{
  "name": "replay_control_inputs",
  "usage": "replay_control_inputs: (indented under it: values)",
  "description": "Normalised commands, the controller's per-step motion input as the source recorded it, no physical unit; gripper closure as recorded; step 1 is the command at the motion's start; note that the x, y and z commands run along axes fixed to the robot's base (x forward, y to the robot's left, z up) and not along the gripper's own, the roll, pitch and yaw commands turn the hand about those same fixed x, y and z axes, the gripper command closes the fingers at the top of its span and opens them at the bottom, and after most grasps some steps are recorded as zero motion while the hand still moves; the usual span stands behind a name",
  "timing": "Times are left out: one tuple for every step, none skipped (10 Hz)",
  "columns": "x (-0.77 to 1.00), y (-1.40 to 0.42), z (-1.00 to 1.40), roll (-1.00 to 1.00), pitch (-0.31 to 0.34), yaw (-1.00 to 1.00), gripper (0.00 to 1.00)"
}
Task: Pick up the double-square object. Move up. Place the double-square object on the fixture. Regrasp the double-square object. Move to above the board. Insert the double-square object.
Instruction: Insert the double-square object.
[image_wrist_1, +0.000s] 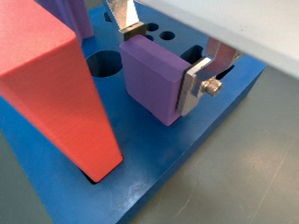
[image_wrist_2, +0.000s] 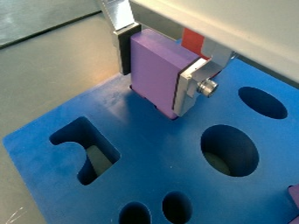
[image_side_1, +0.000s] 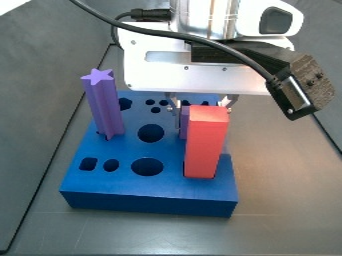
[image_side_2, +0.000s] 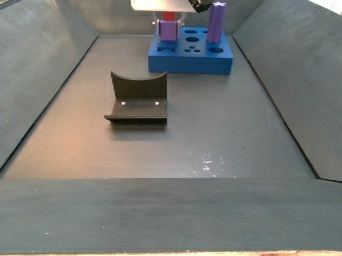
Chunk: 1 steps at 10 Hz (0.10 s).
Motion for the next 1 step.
replay_control_inputs:
  values:
    - [0.00,0.00,0.00,0.00,0.000,0.00,1.00]
